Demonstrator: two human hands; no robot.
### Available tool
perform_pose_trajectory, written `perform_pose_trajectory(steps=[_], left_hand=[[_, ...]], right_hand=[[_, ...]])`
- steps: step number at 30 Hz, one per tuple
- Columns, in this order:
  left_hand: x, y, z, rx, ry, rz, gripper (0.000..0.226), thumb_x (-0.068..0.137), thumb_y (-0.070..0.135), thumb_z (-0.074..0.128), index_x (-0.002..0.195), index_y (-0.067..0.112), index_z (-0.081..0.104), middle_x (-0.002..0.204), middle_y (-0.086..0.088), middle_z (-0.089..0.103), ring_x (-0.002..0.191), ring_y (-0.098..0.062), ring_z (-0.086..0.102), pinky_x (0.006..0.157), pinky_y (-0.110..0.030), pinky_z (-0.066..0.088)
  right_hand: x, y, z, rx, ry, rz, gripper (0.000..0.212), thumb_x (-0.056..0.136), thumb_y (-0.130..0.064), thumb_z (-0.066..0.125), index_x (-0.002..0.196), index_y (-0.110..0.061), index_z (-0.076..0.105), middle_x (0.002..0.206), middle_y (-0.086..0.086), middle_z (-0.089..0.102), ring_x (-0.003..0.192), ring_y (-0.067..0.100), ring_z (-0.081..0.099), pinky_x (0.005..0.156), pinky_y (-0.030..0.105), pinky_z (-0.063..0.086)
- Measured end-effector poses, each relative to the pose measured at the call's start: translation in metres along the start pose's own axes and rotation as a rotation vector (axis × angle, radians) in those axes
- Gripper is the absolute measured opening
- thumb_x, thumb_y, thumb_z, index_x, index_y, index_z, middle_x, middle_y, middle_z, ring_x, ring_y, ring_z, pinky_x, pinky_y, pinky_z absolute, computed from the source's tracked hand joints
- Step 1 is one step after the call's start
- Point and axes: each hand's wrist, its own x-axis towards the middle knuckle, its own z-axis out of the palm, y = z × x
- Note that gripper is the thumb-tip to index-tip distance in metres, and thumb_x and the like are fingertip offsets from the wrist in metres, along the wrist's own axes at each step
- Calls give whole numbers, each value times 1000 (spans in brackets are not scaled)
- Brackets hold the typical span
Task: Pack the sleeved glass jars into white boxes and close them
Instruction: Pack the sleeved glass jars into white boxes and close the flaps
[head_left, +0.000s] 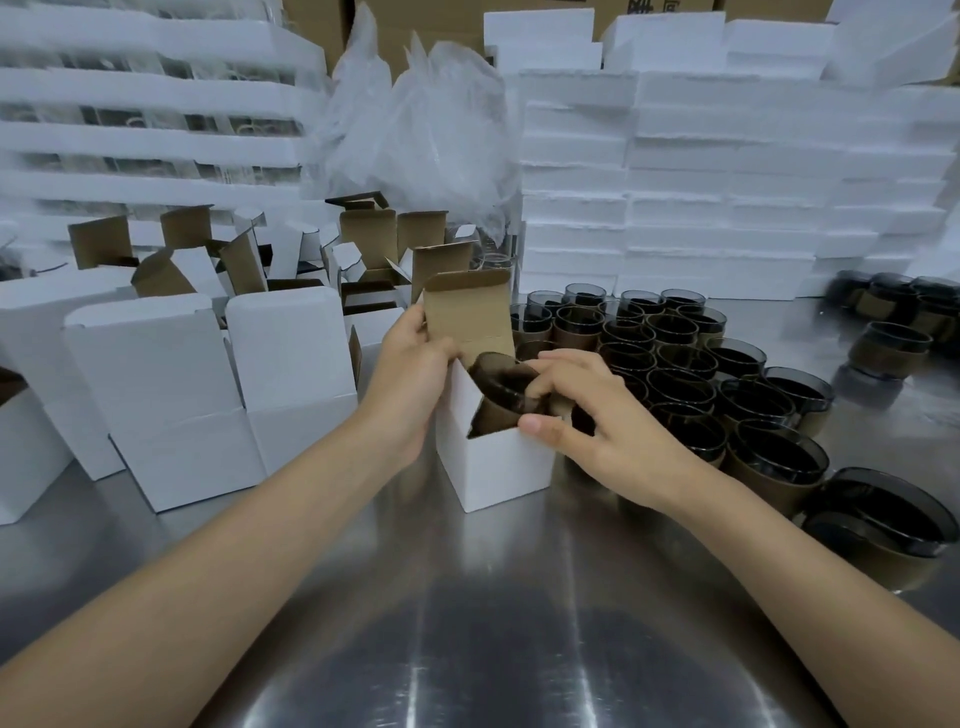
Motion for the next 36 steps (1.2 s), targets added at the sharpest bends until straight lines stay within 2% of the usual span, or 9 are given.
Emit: perform_pose_trajectory(steps=[6, 12, 17, 19, 23, 27, 30, 33, 36], left_hand=[[-3, 1, 2, -4, 22, 3, 36, 94, -1, 44, 120, 18, 60, 110, -1, 70, 105, -18, 65, 98, -40, 50], [-6, -3, 5, 9, 130, 32, 44, 92, 17, 55, 133, 28, 46, 128, 6, 58, 115, -8, 54, 96, -25, 43], [-5, -8, 3, -7, 47, 55, 65, 78, -2, 55, 135, 27, 41, 115, 4, 63, 111, -12, 57, 91, -26, 44], [-3, -10, 2, 15, 32, 92, 65, 78, -8, 56, 133, 25, 45, 114, 1, 65, 109, -14, 60, 92, -27, 47], [1, -15, -1, 51, -34, 164, 57, 85, -13, 54, 131, 20, 48, 113, 3, 67, 107, -8, 62, 92, -21, 48], [5, -16, -2, 61, -21, 162, 42, 88, -13, 50, 107, 23, 60, 101, 9, 68, 102, -9, 62, 87, -18, 47], [1, -15, 0, 46, 3, 166, 41, 92, -7, 43, 74, 21, 67, 83, 6, 69, 87, -11, 63, 70, -18, 50], [-1, -16, -1, -11, -66, 202, 38, 92, 0, 36, 73, 13, 66, 83, -1, 68, 87, -15, 62, 74, -23, 52], [-2, -18, -3, -63, -149, 233, 33, 78, 25, 37, 76, 8, 66, 87, -6, 66, 87, -13, 61, 78, -24, 49]], right_hand=[[0, 0, 0, -105, -87, 10, 20, 98, -24, 50, 112, -28, 64, 143, -19, 38, 140, 2, 15, 117, 43, 14], [-2, -5, 6, 7, 212, -97, 45, 84, -12, 68, 126, -22, 55, 146, -11, 34, 134, -5, 31, 104, 11, 33], [-1, -6, 19, 337, 297, -16, 63, 81, -6, 74, 132, -21, 41, 133, 0, 44, 122, -4, 49, 93, 9, 43], [-1, -5, 22, 353, 293, 11, 61, 81, -6, 74, 132, -19, 43, 123, 0, 54, 117, -2, 54, 95, 12, 45], [-2, -1, 23, 18, 225, -86, 34, 88, -11, 68, 121, -10, 62, 120, -2, 58, 114, 4, 55, 101, 24, 44], [-2, -2, 23, -24, 205, -99, 28, 90, -11, 65, 118, -9, 65, 122, -3, 56, 114, 3, 51, 101, 18, 40], [-1, -3, 23, -48, 182, -93, 29, 91, -12, 63, 120, -10, 63, 126, -5, 54, 116, 1, 49, 102, 13, 37], [-1, -3, 21, -64, 186, -74, 30, 91, -12, 62, 122, -11, 63, 127, -6, 54, 115, 0, 49, 99, 7, 35], [-2, -3, 20, -61, 219, -65, 30, 89, -10, 65, 119, -11, 63, 123, -5, 58, 112, 3, 53, 98, 11, 40]])
